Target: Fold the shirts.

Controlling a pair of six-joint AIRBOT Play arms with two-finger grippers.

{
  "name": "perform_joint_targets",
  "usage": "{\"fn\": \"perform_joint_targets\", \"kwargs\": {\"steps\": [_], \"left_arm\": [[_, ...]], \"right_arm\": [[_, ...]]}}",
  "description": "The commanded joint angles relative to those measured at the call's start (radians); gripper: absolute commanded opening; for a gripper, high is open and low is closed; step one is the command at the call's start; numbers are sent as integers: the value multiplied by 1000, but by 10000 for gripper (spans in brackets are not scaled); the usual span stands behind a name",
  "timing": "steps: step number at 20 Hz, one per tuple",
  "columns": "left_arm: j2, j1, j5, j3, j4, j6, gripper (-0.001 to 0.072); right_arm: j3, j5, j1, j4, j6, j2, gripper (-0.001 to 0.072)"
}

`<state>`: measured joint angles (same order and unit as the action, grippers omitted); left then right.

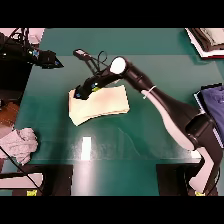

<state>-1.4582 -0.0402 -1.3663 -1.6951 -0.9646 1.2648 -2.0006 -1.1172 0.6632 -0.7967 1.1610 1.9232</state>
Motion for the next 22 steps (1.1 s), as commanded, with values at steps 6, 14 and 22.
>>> {"fn": "perform_joint_targets", "kwargs": {"steps": [6, 14, 22], "left_arm": [[1, -4, -29, 1, -16, -17, 23], [1, -4, -10, 1, -16, -16, 23], [1, -4, -11, 1, -16, -16, 23]], "right_arm": [[407, -138, -356, -94, 133, -221, 565], [726, 72, -508, 52, 158, -258, 707], [764, 131, -406, 348, 48, -144, 687]]}}
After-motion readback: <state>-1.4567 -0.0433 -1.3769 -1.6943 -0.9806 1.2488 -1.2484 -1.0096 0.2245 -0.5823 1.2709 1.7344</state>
